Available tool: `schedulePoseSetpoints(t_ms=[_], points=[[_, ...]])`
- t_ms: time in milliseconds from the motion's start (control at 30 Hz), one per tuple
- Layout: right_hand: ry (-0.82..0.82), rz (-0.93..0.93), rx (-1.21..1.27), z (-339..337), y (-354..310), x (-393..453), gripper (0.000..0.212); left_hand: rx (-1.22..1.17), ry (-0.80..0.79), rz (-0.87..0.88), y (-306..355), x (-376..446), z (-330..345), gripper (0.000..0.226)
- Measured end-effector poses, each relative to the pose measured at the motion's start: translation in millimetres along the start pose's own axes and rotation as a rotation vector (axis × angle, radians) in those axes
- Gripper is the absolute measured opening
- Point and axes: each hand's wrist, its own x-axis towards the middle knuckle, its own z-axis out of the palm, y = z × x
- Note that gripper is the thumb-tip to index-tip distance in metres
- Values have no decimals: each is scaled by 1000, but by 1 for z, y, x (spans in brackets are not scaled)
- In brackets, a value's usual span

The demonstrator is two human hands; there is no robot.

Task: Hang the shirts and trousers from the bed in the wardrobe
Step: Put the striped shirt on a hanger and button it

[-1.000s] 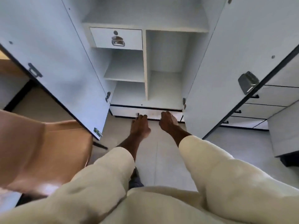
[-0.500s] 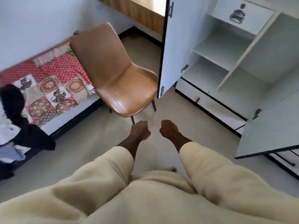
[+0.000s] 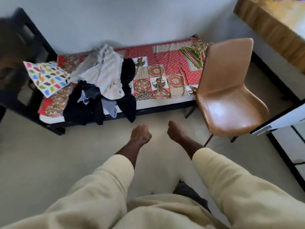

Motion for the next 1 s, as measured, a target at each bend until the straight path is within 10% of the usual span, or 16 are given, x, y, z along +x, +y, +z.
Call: schedulePoseSetpoints(t_ms=[467,1000], points=[[-105,-254,-25,22,-179,241,13,-98,119,-299,-166,187,-94,20],[-105,-56,126,-3,-310,570,24,-194,120,-280,-270,527,-219,27]])
